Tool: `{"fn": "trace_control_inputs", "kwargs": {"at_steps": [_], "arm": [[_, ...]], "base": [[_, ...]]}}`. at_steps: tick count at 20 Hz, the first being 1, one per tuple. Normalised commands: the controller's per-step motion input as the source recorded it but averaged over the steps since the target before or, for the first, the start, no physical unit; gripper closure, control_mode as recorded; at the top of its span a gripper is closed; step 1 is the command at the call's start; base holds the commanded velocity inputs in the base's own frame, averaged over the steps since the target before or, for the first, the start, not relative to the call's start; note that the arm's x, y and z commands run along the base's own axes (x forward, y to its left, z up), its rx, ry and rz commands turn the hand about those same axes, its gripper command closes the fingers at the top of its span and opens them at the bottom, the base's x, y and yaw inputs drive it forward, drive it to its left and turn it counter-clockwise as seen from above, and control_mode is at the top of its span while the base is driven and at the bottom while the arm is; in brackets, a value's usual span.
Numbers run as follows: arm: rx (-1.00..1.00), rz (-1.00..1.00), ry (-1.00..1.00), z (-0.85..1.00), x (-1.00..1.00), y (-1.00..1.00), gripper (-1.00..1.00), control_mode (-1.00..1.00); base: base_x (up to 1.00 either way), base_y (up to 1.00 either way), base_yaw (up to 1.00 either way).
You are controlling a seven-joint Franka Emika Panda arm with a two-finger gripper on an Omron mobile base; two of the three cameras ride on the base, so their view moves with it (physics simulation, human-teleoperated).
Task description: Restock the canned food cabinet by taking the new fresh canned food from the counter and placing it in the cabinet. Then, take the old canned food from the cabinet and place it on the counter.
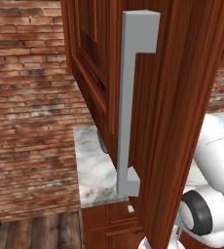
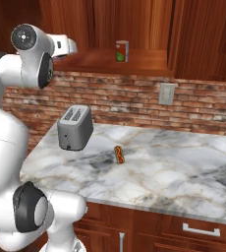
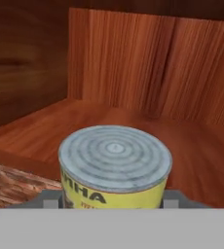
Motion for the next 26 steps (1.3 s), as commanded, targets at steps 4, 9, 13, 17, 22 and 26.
{"fn": "trace_control_inputs", "kwargs": {"at_steps": [4, 9, 13, 17, 22, 26], "arm": [[0.05, 0.01, 0.02, 0.01, -1.00, -0.37, 1.00, -1.00], [0.05, 0.02, 0.19, 0.00, -1.00, -0.55, 1.00, -1.00], [0.05, 0.02, 0.26, -0.04, -1.00, -0.77, 1.00, -1.00], [0.00, -0.09, 0.25, -0.27, -1.00, -0.83, 1.00, -1.00], [0.01, -0.15, 0.32, -0.51, -1.00, -1.00, 1.00, -1.00], [0.15, -0.04, 0.26, -0.99, -0.46, -1.00, 1.00, -1.00]], "base": [[0.00, 0.00, 0.00], [0.00, 0.00, 0.00], [0.00, 0.00, 0.00], [0.00, 0.00, 0.00], [0.00, 0.00, 0.00], [0.00, 0.00, 0.00]]}}
